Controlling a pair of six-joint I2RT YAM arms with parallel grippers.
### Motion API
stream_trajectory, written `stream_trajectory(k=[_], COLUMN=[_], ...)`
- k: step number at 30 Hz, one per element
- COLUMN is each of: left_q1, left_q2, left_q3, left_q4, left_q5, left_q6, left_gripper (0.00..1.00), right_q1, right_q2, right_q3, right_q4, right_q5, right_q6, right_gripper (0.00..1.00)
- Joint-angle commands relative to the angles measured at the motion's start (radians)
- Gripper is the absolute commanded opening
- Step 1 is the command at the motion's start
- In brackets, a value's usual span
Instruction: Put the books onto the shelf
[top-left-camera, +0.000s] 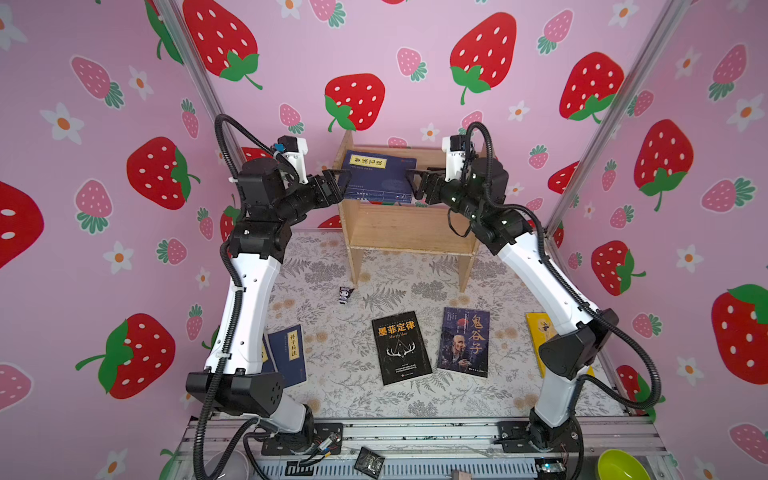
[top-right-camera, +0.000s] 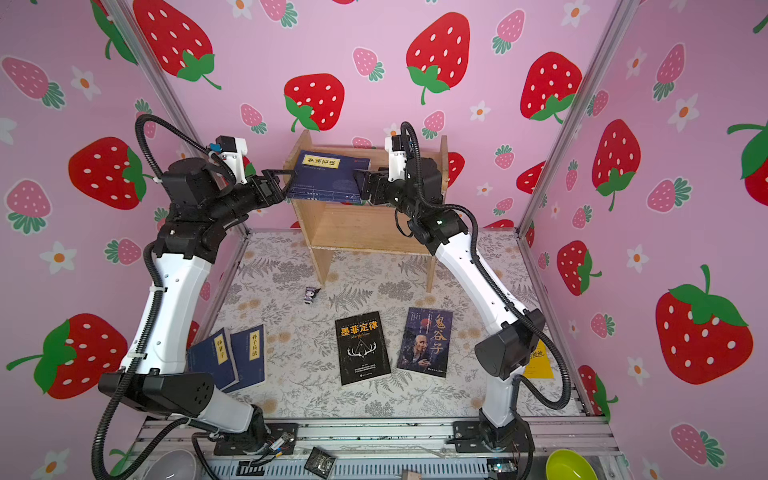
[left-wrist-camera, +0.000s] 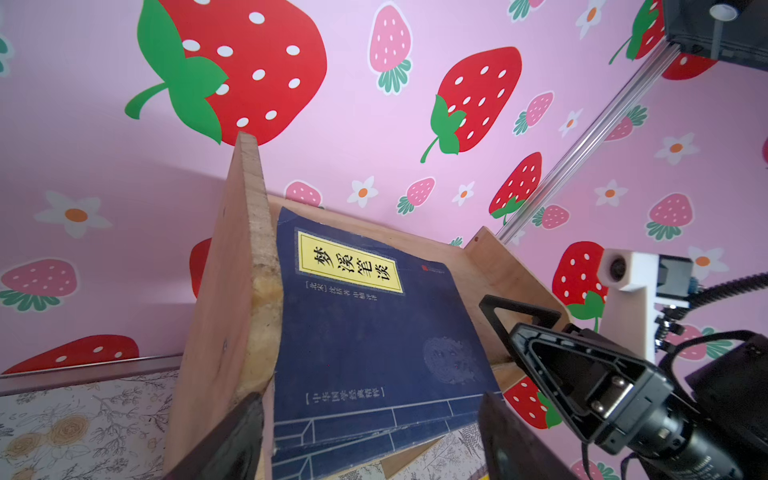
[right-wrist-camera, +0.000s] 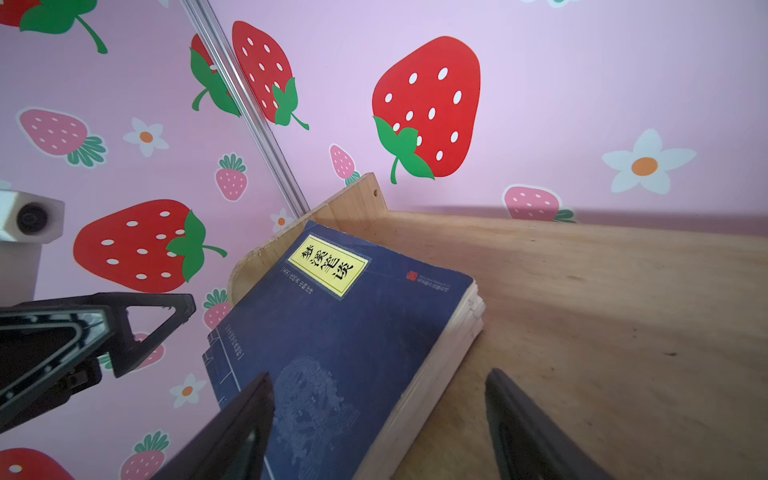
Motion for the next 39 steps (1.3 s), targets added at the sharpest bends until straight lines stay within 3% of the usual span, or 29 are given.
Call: stream_trajectory(k=[1,9,17,29,39], left_q1=[0.003,0.004,0.004,-0.001,-0.027], left_q2=[0.011,0.017,0.057,0.109,0.121], left_q3=[0.039,0.064,0.09,0.113,0.156], left_q4=[-0.026,-0.096,-0.073,0.029,-0.006], left_q5=[0.037,-0.025,0.034,0.147,0.136], left_q6=[-0.021,-0.018,-0.053,-0.178,-0.16], left_gripper=[0.82,0.87,0.9,0.89,0.89], right_q1=[0.014,0.057,0.073,0.079,0.079], right_q2=[-0.016,-0.026,-0.038,-0.024,-0.011], right_q3=[-0.01,-0.019,-0.047,-0.051,-0.049], right_q4=[-0.015,-0.049,-0.039,-0.011,0.011], right_q5=[0.021,0.103,0.154,0.133,0.11], right_q6=[0.022,-0.002,0.039,0.061,0.07], right_gripper=[0.81,0.82,0.84,0.84,0.84])
